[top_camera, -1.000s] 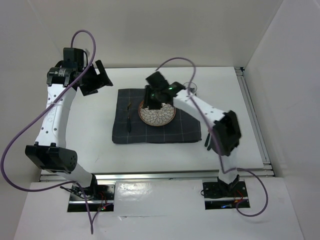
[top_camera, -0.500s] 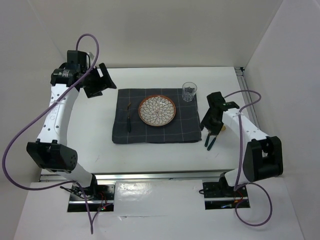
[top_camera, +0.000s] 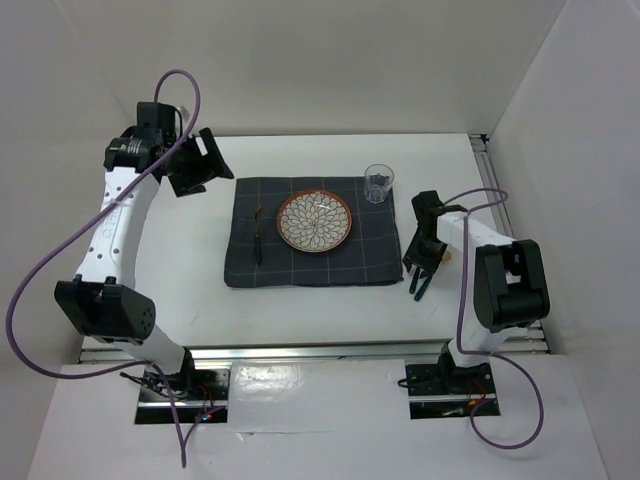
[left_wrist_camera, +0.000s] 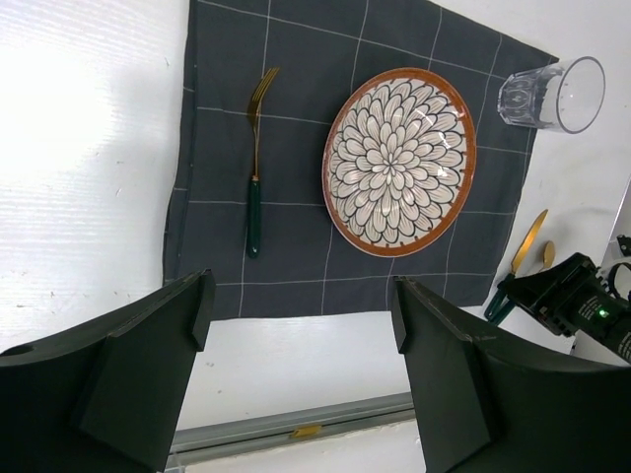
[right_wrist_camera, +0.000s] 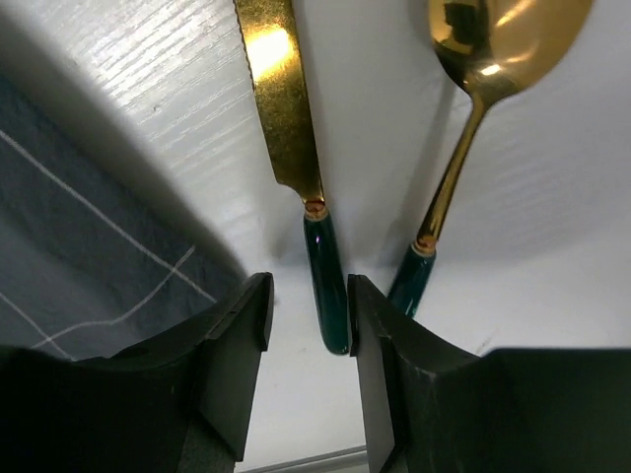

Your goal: Set the dinner table for one person

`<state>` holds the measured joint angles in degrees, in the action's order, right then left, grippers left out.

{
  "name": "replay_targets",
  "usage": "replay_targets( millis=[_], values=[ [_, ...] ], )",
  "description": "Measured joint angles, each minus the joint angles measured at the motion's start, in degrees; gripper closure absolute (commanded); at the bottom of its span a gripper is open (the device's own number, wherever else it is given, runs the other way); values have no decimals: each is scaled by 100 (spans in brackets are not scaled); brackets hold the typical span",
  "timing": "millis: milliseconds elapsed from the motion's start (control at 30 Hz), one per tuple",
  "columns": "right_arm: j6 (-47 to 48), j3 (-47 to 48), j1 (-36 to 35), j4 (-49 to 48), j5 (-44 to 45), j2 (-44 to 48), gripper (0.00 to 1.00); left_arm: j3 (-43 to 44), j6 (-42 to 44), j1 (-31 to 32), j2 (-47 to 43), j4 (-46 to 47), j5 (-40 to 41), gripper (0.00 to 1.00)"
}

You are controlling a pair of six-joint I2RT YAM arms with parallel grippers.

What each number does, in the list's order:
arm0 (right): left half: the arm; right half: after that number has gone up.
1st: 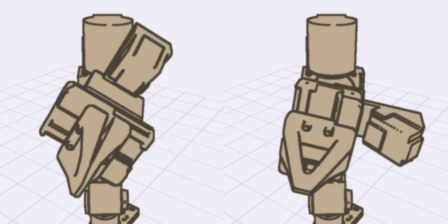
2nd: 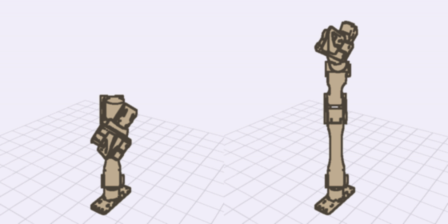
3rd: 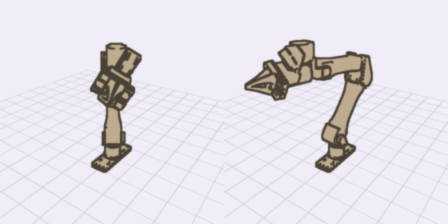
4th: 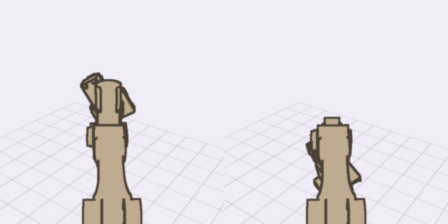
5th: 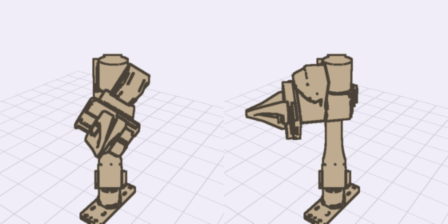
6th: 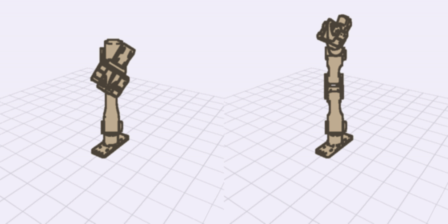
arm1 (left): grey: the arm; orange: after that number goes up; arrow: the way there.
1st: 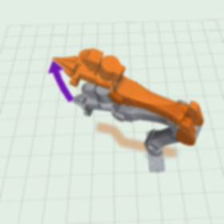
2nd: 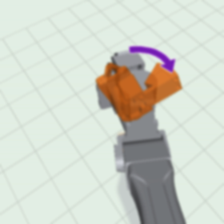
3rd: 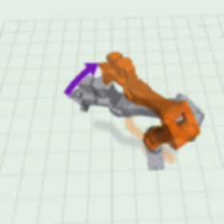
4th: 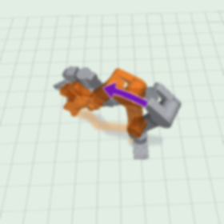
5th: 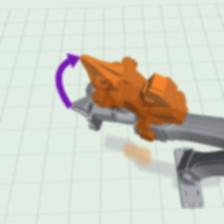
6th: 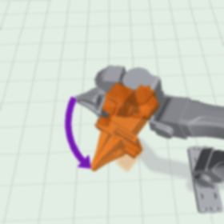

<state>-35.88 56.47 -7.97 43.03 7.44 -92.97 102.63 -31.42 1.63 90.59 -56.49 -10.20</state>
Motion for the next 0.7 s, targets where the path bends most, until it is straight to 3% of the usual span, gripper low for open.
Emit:
replay_targets(
  millis=[200,300,400,700],
  values=[
    [101,-155,39,-295,-142,-251,63,2,7,0,129,-72,11,11],
    [153,-151,46,-323,-162,-256,85,2,11,4,181,-109,11,11],
    [136,-120,57,-280,-133,-256,98,22,13,7,216,-142,9,11],
    [319,942,-138,92,348,-232,99,190,15,7,225,-208,0,11]
  ],
)
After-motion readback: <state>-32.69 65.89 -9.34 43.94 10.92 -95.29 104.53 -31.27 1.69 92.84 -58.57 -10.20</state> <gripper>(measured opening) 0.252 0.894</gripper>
